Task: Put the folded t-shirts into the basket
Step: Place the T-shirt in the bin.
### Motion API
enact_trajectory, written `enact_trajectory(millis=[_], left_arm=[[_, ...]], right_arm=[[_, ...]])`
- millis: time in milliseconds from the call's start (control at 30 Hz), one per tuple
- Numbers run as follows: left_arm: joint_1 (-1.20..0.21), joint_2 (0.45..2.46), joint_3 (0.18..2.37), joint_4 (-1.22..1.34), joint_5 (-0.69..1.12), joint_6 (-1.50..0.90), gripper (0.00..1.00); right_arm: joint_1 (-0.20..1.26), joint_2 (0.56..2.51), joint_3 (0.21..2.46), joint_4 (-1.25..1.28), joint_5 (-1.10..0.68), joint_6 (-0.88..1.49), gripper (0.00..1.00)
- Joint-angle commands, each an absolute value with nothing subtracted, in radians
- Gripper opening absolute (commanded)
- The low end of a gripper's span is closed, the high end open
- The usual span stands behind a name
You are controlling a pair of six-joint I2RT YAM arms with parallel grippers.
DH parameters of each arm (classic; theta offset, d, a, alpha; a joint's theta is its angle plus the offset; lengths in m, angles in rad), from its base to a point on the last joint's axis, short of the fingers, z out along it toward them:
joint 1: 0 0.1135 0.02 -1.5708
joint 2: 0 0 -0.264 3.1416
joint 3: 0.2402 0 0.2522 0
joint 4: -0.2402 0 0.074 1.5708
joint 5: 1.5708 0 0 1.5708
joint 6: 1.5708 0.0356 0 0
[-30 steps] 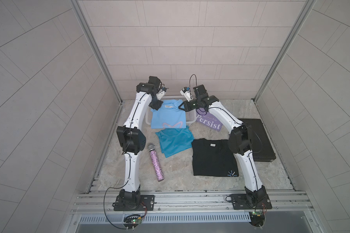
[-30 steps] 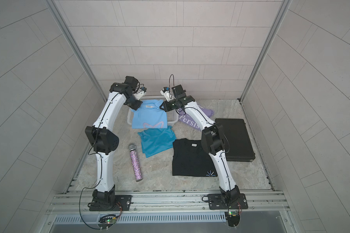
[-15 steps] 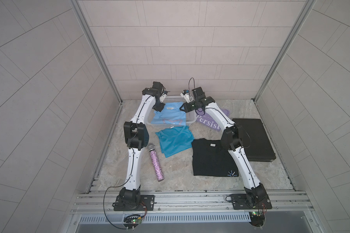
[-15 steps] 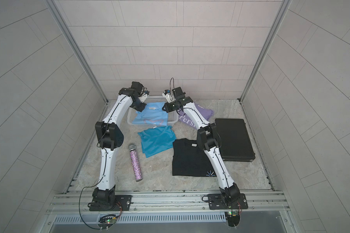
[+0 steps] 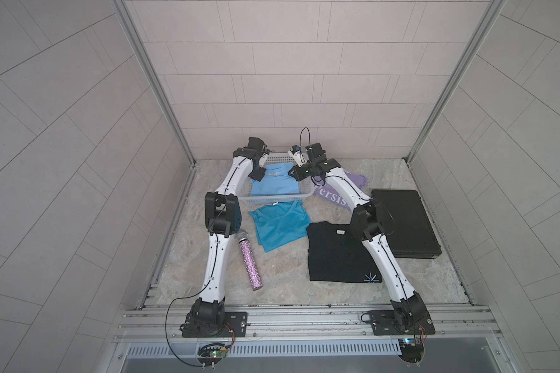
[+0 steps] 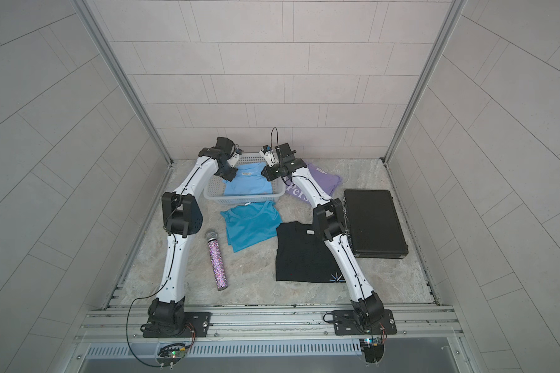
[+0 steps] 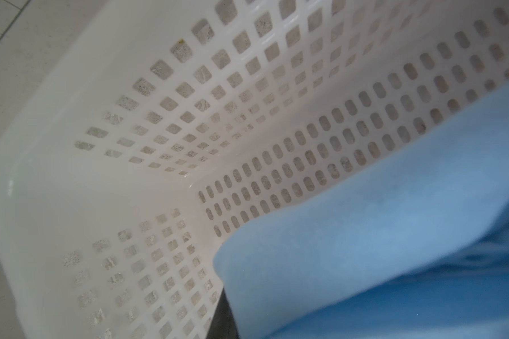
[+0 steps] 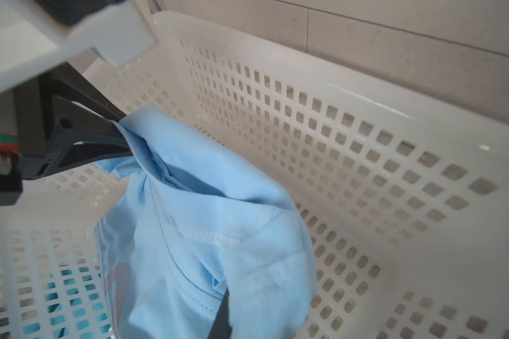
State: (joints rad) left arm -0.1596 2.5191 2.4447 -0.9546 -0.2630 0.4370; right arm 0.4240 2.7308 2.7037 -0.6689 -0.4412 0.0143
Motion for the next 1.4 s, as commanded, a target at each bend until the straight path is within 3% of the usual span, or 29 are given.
enact_trajectory(millis=[0, 167, 367, 567, 867, 1100, 1367], left_arm=[[-0.152, 2.536, 2.439, -0.922, -0.3, 0.429, 0.14], [-0.152, 2.549, 2.438, -0.895, -0.323, 0.425, 0.21], [-0.156, 2.552, 2.44, -0.853, -0.372, 0.43, 0.38], [-0.159, 2.529, 2.452, -0.805, -0.422, 0.433, 0.44], [-0.164, 2.404, 2.435, -0.899, -0.334, 0.39, 0.48], [-0.163, 2.143, 2.205, -0.938, -0.21, 0.351, 0.56], [-0.164, 1.76, 1.728, -0.888, -0.04, 0.347, 0.66]], right_arm=[[0.408, 2.77, 2.72, -0.649, -0.378, -0.02, 0.1], [0.408, 2.784, 2.743, -0.643, -0.351, -0.028, 0.18], [0.408, 2.77, 2.754, -0.648, -0.307, -0.042, 0.4], [0.407, 2.711, 2.749, -0.66, -0.275, -0.061, 0.52], [0.406, 2.558, 2.688, -0.745, -0.42, -0.079, 0.59], [0.423, 2.358, 2.517, -0.839, -0.596, -0.12, 0.68], [0.445, 2.007, 2.029, -0.822, -0.593, -0.222, 0.71]])
